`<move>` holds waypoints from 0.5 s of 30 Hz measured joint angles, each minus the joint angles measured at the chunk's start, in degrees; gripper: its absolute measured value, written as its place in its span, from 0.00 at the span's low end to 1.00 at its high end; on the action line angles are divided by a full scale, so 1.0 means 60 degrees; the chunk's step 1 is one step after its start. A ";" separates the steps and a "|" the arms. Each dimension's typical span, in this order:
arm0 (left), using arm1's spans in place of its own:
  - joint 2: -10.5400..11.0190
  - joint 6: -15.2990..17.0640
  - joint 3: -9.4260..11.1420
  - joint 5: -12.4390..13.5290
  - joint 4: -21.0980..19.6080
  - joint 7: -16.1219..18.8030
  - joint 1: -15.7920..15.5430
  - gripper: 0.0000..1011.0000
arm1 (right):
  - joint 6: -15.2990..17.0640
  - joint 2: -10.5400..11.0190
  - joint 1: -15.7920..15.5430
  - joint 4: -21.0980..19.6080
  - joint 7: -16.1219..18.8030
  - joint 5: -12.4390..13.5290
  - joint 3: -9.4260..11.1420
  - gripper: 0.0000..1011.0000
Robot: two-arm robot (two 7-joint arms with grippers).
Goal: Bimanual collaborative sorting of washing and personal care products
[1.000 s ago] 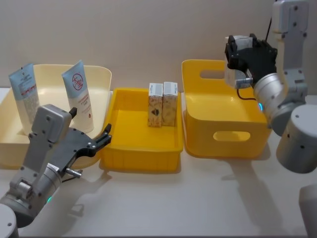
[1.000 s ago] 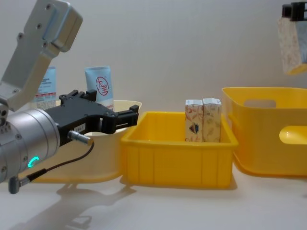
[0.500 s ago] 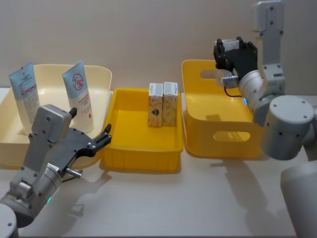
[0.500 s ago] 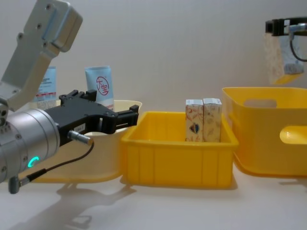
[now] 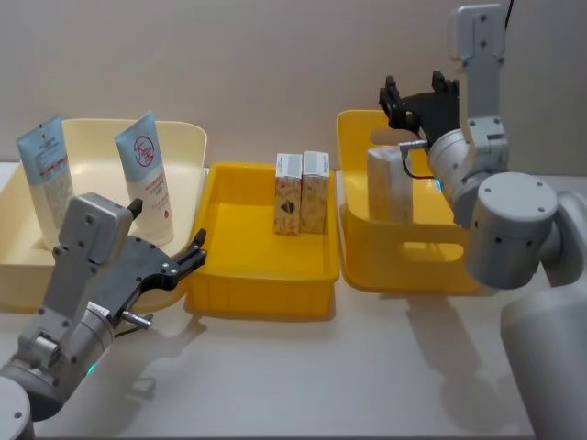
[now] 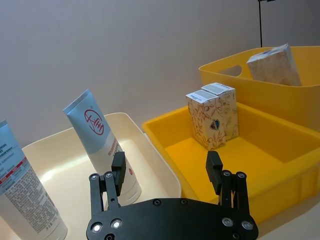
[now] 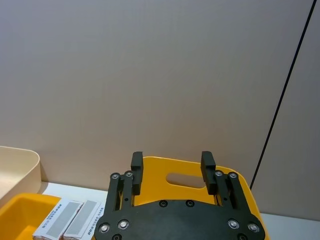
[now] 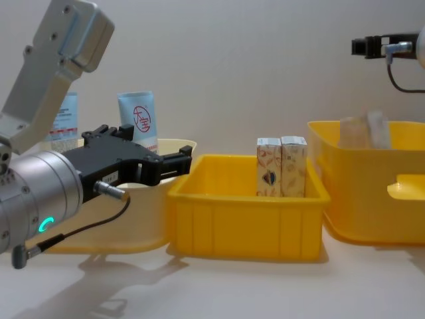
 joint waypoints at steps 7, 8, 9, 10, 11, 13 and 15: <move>0.0000 0.0000 -0.0001 0.0000 0.0000 0.0000 0.0000 0.99 | -0.0029 -0.0048 0.0067 0.0137 -0.0039 -0.0026 -0.0008 0.88; 0.0000 0.0000 0.0000 -0.0001 0.0000 0.0000 0.0000 0.99 | -0.0031 -0.0052 0.0071 0.0147 -0.0040 -0.0029 -0.0008 0.90; 0.0000 0.0000 0.0000 0.0000 0.0000 0.0000 0.0000 0.99 | -0.0035 -0.0059 0.0085 0.0169 -0.0043 -0.0035 -0.0010 0.94; 0.0000 0.0000 -0.0001 0.0000 0.0000 0.0000 0.0000 0.99 | -0.0036 -0.0061 0.0090 0.0181 -0.0044 -0.0036 -0.0010 0.94; 0.0000 0.0000 0.0000 0.0000 0.0000 0.0000 0.0000 0.99 | -0.0036 -0.0064 0.0093 0.0189 -0.0046 -0.0039 -0.0011 0.99; 0.0000 0.0000 0.0000 0.0000 0.0000 0.0000 0.0000 0.99 | -0.0040 -0.0071 0.0102 0.0213 -0.0050 -0.0044 -0.0014 0.99; 0.0001 0.0000 -0.0001 0.0000 0.0000 0.0000 0.0000 0.99 | -0.0042 -0.0080 0.0115 0.0232 -0.0053 -0.0048 -0.0015 0.99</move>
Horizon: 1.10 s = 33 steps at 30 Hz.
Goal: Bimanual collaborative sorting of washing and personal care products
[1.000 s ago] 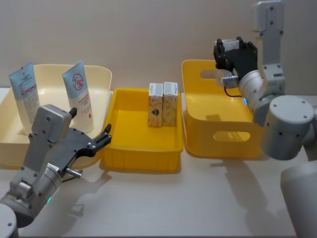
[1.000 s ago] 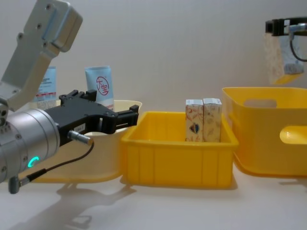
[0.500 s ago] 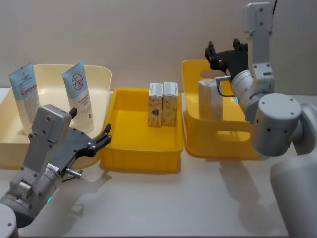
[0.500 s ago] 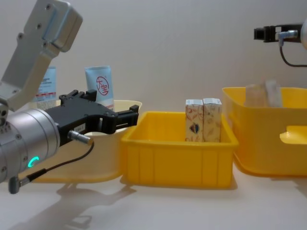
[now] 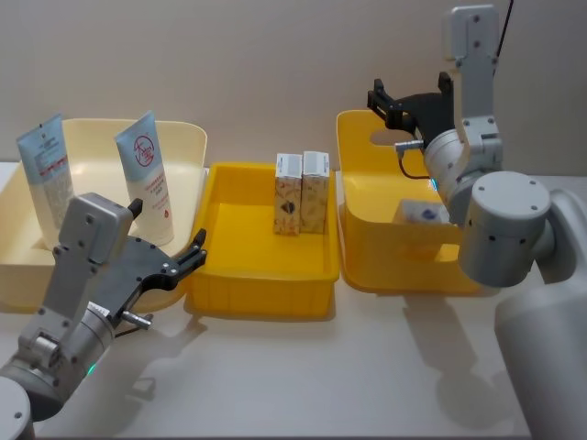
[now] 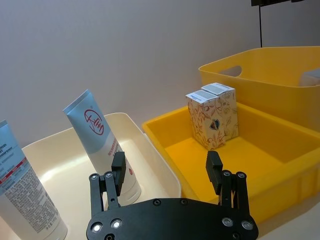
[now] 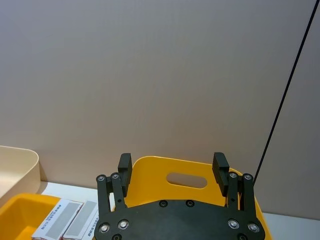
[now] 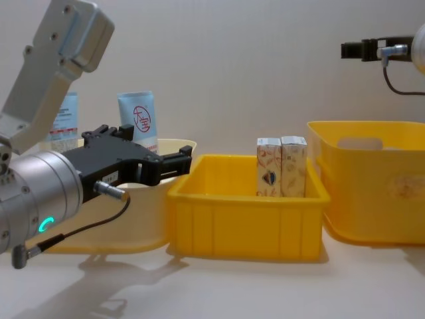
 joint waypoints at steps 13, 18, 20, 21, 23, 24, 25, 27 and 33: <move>-0.0001 0.0000 0.0000 -0.0001 0.0000 0.0000 0.0000 0.99 | -0.0009 -0.0016 0.0025 0.0062 -0.0012 -0.0014 -0.0002 0.99; 0.0010 0.0037 -0.0033 0.0006 -0.0017 0.0000 0.0004 0.99 | -0.0013 -0.0020 0.0030 0.0073 -0.0017 -0.0019 -0.0002 0.99; 0.0021 0.0113 -0.0064 0.0007 -0.0044 -0.0003 0.0004 0.99 | -0.0015 -0.0022 0.0032 0.0075 -0.0017 -0.0019 -0.0002 0.99; 0.0027 0.0141 -0.0081 0.0005 -0.0057 -0.0006 0.0004 0.99 | -0.0015 -0.0023 0.0032 0.0076 -0.0018 -0.0019 -0.0001 0.99; 0.0034 0.0211 -0.0109 -0.0006 -0.0070 -0.0015 -0.0001 0.99 | -0.0016 -0.0025 0.0034 0.0078 -0.0018 -0.0019 -0.0001 0.99; 0.0040 0.0308 -0.0147 -0.0033 -0.0077 -0.0037 -0.0021 0.99 | -0.0016 -0.0027 0.0035 0.0079 -0.0018 -0.0020 -0.0002 0.99; 0.0041 0.0355 -0.0160 -0.0053 -0.0079 -0.0053 -0.0032 0.99 | -0.0016 -0.0027 0.0035 0.0079 -0.0018 -0.0020 -0.0002 0.99; 0.0042 0.0506 -0.0233 -0.0141 -0.0077 -0.0122 -0.0101 0.99 | -0.0016 -0.0028 0.0037 0.0082 -0.0018 -0.0019 -0.0002 0.99; 0.0003 0.0768 -0.0416 -0.0410 0.0097 -0.0341 -0.0325 0.99 | -0.0016 -0.0030 0.0039 0.0089 -0.0018 -0.0020 -0.0001 0.99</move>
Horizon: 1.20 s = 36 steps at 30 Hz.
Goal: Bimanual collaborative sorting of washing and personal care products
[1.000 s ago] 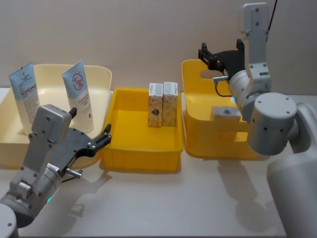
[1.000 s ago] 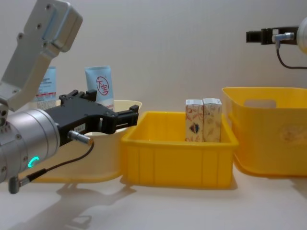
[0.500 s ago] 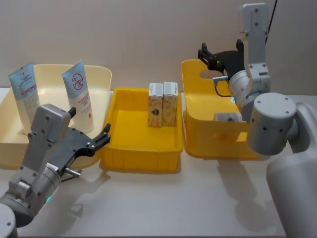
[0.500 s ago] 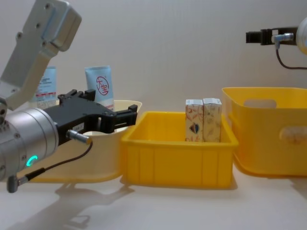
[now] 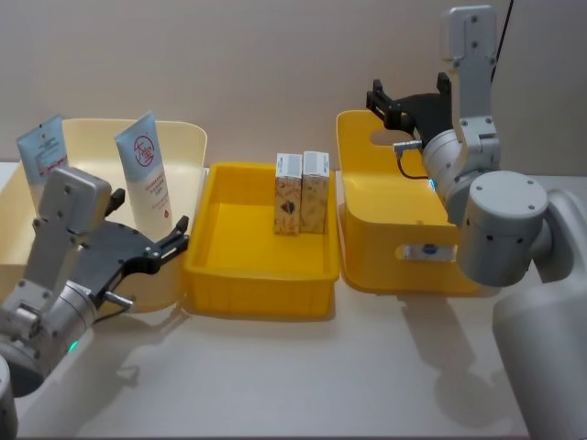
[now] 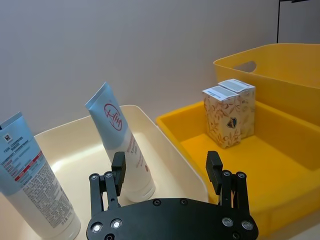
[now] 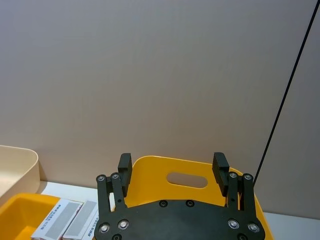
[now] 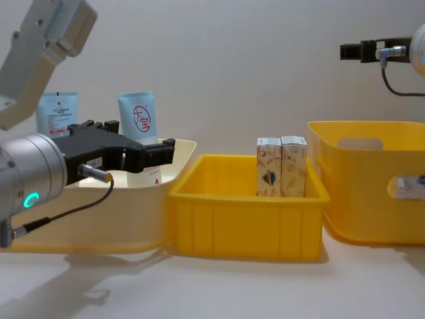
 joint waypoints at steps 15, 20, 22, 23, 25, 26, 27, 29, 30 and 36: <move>-0.0358 0.0183 -0.0541 -0.0845 0.1203 -0.0816 -0.0849 0.99 | 0.0001 0.0001 0.0000 0.0002 0.0001 0.0002 0.0000 0.99; -0.0466 0.0231 -0.0670 -0.1008 0.1611 -0.0995 -0.1119 0.99 | 0.0001 0.0001 0.0000 0.0001 0.0002 0.0002 -0.0001 0.99; -0.0505 0.0264 -0.0720 -0.1056 0.1793 -0.1062 -0.1238 0.99 | 0.0002 0.0001 0.0000 0.0001 0.0002 0.0001 0.0000 0.99; -0.0517 0.0269 -0.0733 -0.1066 0.1842 -0.1074 -0.1274 0.99 | 0.0001 0.0001 0.0000 0.0001 0.0002 0.0001 -0.0001 0.99; -0.0543 0.0285 -0.0764 -0.1095 0.1969 -0.1120 -0.1365 0.99 | 0.0002 0.0001 0.0000 0.0000 0.0002 0.0002 0.0000 0.99; -0.0569 0.0295 -0.0788 -0.1115 0.2088 -0.1162 -0.1447 0.99 | 0.0001 0.0001 0.0000 0.0000 0.0001 0.0002 0.0000 0.99; -0.0569 0.0295 -0.0788 -0.1115 0.2088 -0.1162 -0.1447 0.99 | 0.0002 0.0001 0.0000 0.0000 0.0002 0.0002 0.0000 0.99; -0.0622 0.0303 -0.0823 -0.1153 0.2327 -0.1264 -0.1610 0.99 | 0.0001 0.0001 0.0000 0.0000 0.0001 0.0002 0.0000 0.99; -0.0641 0.0303 -0.0833 -0.1164 0.2417 -0.1291 -0.1668 0.99 | 0.0001 0.0001 0.0000 0.0000 0.0001 0.0002 0.0000 0.99; -0.0794 0.0268 -0.0862 -0.1226 0.3007 -0.1556 -0.2056 0.99 | 0.0001 0.0001 0.0000 0.0000 0.0002 0.0002 -0.0001 0.99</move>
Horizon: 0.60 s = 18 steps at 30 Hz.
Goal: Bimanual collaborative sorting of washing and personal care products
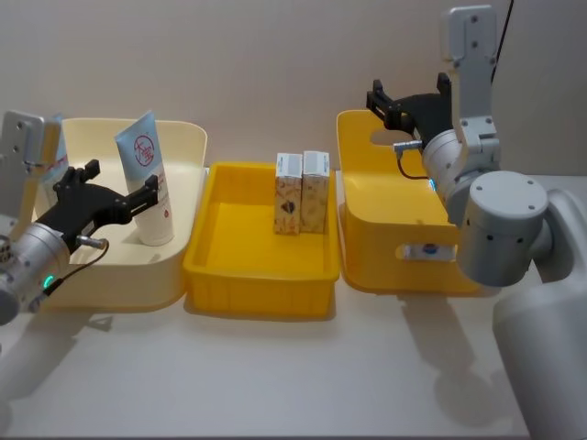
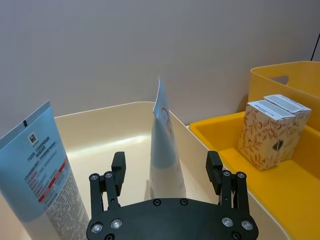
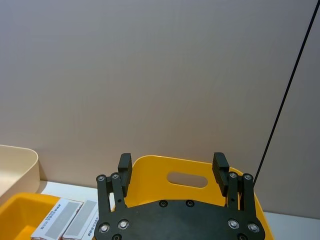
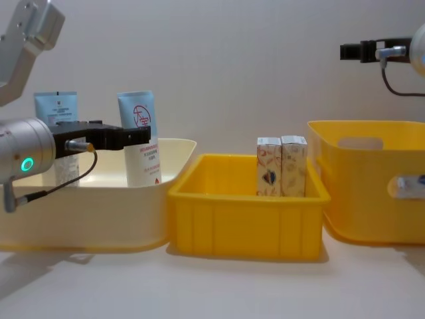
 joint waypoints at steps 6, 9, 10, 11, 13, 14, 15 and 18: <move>-0.0138 -0.0085 -0.0004 -0.0033 0.0533 -0.0221 -0.0334 0.99 | 0.0000 0.0000 -0.0001 0.0000 0.0000 0.0000 0.0000 0.99; -0.0223 -0.0144 -0.0004 -0.0042 0.0892 -0.0370 -0.0552 0.99 | 0.0000 0.0000 0.0000 0.0000 0.0000 0.0000 0.0000 0.99; -0.0245 -0.0156 -0.0004 -0.0042 0.0989 -0.0400 -0.0609 0.99 | 0.0000 0.0000 0.0000 0.0000 0.0000 0.0000 0.0000 0.99; -0.0263 -0.0169 -0.0003 -0.0043 0.1059 -0.0427 -0.0650 0.99 | 0.0000 0.0000 0.0000 0.0000 0.0000 0.0000 0.0000 0.99; -0.0313 -0.0203 0.0001 -0.0043 0.1263 -0.0519 -0.0774 0.99 | 0.0000 0.0000 -0.0001 0.0000 0.0000 -0.0001 0.0000 0.99; -0.0335 -0.0213 0.0004 -0.0043 0.1358 -0.0545 -0.0830 0.99 | 0.0000 0.0000 -0.0001 0.0000 0.0000 -0.0001 0.0001 0.99; -0.0350 -0.0222 0.0007 -0.0043 0.1423 -0.0568 -0.0868 0.99 | 0.0000 0.0000 0.0000 0.0000 0.0000 0.0000 0.0001 0.99; -0.0404 -0.0249 0.0022 -0.0028 0.1654 -0.0658 -0.1009 0.99 | 0.0000 0.0000 -0.0001 0.0000 0.0000 0.0000 0.0001 0.99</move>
